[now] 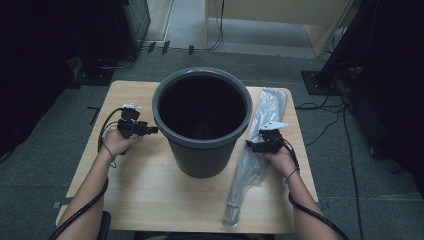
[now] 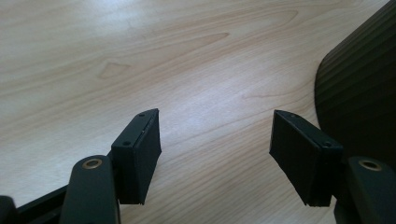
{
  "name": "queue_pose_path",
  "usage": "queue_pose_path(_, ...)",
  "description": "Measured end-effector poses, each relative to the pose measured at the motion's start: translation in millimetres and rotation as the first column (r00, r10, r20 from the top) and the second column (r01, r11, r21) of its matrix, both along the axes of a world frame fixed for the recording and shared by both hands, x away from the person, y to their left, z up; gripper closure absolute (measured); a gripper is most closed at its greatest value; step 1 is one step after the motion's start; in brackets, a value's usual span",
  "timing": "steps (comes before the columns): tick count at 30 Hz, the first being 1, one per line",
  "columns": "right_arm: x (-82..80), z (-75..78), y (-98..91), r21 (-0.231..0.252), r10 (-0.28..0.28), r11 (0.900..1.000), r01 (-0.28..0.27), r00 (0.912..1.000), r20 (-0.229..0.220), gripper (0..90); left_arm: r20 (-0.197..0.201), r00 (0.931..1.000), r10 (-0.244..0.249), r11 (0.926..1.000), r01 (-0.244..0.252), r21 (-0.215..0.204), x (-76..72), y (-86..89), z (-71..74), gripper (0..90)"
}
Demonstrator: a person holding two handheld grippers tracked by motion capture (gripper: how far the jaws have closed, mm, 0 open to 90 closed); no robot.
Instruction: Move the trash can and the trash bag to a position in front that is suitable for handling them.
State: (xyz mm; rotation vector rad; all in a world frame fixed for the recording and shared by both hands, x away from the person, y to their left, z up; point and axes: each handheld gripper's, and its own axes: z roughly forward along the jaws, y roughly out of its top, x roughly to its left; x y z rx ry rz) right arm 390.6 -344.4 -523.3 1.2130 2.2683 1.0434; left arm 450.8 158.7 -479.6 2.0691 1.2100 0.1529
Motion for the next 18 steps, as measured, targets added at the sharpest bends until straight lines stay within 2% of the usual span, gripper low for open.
queue_pose_path(3,0.1,0.0,0.0,-0.001,0.002,1.0,-0.002,1.0,-0.001,21.5,0.0,0.9999,-0.015,0.9997,0.015,0.019,1.2,0.7,2.2,33.0)
queue_pose_path(6,0.1,-0.1,0.1,-0.001,0.006,1.0,-0.006,1.0,-0.001,21.1,0.021,0.9994,-0.026,0.9977,0.025,0.063,3.1,-1.2,3.8,33.0)
queue_pose_path(9,0.0,0.0,0.2,-0.002,0.005,1.0,-0.005,1.0,-0.001,21.0,0.022,0.9995,-0.024,0.9955,0.022,0.092,6.7,-3.6,5.9,32.9)
queue_pose_path(13,-0.9,0.1,0.8,0.001,0.005,1.0,-0.005,1.0,-0.008,20.6,0.026,0.9995,-0.019,0.9968,0.017,0.078,11.1,-6.5,9.8,30.9)
queue_pose_path(18,-1.2,0.0,1.1,0.002,0.006,1.0,-0.006,1.0,-0.008,20.2,0.047,0.9985,-0.027,0.9952,0.022,0.096,11.9,-10.6,12.2,28.7)
